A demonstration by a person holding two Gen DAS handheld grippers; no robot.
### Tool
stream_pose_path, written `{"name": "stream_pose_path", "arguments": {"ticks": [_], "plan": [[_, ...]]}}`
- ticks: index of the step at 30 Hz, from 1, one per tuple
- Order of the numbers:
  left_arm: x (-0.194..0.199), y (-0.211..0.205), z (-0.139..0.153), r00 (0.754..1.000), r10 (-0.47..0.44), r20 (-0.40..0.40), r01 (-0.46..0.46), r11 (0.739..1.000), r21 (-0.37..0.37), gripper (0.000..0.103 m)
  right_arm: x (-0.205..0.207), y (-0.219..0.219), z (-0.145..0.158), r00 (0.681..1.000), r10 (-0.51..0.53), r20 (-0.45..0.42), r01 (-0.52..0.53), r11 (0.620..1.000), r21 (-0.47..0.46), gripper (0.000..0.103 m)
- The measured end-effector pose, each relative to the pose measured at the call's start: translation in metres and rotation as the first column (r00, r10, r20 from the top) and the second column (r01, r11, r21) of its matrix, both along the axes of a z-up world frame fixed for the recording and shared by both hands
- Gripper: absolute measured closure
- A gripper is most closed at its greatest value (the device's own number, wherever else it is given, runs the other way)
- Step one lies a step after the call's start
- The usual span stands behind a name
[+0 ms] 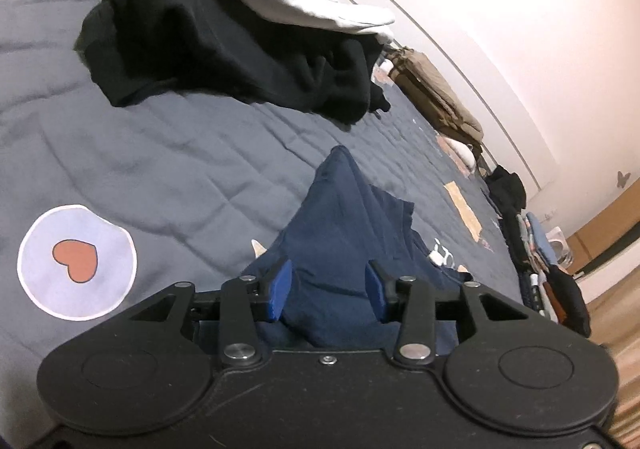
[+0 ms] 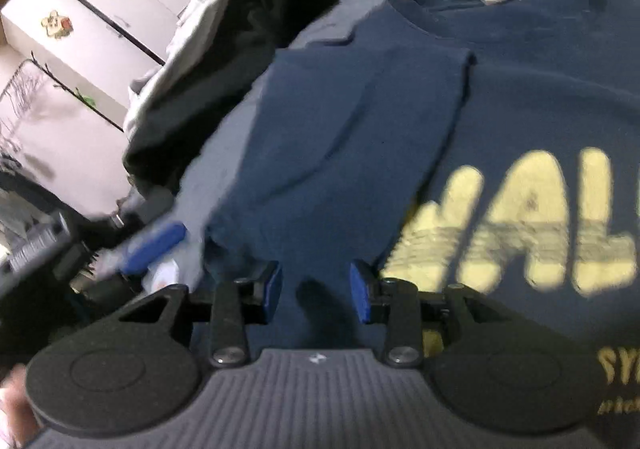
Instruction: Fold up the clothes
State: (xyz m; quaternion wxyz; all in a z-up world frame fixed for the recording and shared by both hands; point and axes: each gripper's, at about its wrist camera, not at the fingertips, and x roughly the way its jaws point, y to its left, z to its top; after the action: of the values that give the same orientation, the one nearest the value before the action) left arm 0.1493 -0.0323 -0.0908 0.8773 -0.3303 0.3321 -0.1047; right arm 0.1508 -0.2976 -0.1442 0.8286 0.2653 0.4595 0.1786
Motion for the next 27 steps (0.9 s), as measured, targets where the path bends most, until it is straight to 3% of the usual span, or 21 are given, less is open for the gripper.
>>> {"name": "stream_pose_path", "arguments": {"ticks": [4,9,11,15,17,27], "plan": [[-0.001,0.001,0.001,1.000,-0.004,0.001,0.004,1.000,-0.016,0.062,-0.016,-0.009,0.008,1.000,-0.017,-0.026,0.017,1.000,-0.001,0.066],[-0.002,-0.002,0.006,1.000,-0.007,0.015,0.008,1.000,-0.022,0.062,-0.013,-0.001,0.021,0.994,-0.072,0.081,0.068,0.996,0.049,0.066],[-0.002,0.000,0.009,1.000,-0.005,0.025,0.005,1.000,-0.018,0.054,-0.007,0.005,0.015,0.993,-0.072,0.095,0.066,0.996,0.062,0.065],[0.001,0.007,0.010,1.000,0.010,0.018,-0.009,0.999,-0.045,0.052,0.002,0.009,-0.007,0.999,-0.050,0.006,0.049,0.998,0.039,0.065],[0.002,0.012,0.009,1.000,0.019,0.007,-0.018,0.998,-0.062,0.052,-0.005,0.006,-0.007,0.999,-0.032,0.011,0.032,0.999,0.034,0.065],[0.005,0.010,0.004,1.000,0.010,-0.021,-0.012,0.997,-0.080,0.052,-0.037,-0.026,0.011,0.976,-0.210,0.062,0.207,0.976,0.062,0.061]]}}
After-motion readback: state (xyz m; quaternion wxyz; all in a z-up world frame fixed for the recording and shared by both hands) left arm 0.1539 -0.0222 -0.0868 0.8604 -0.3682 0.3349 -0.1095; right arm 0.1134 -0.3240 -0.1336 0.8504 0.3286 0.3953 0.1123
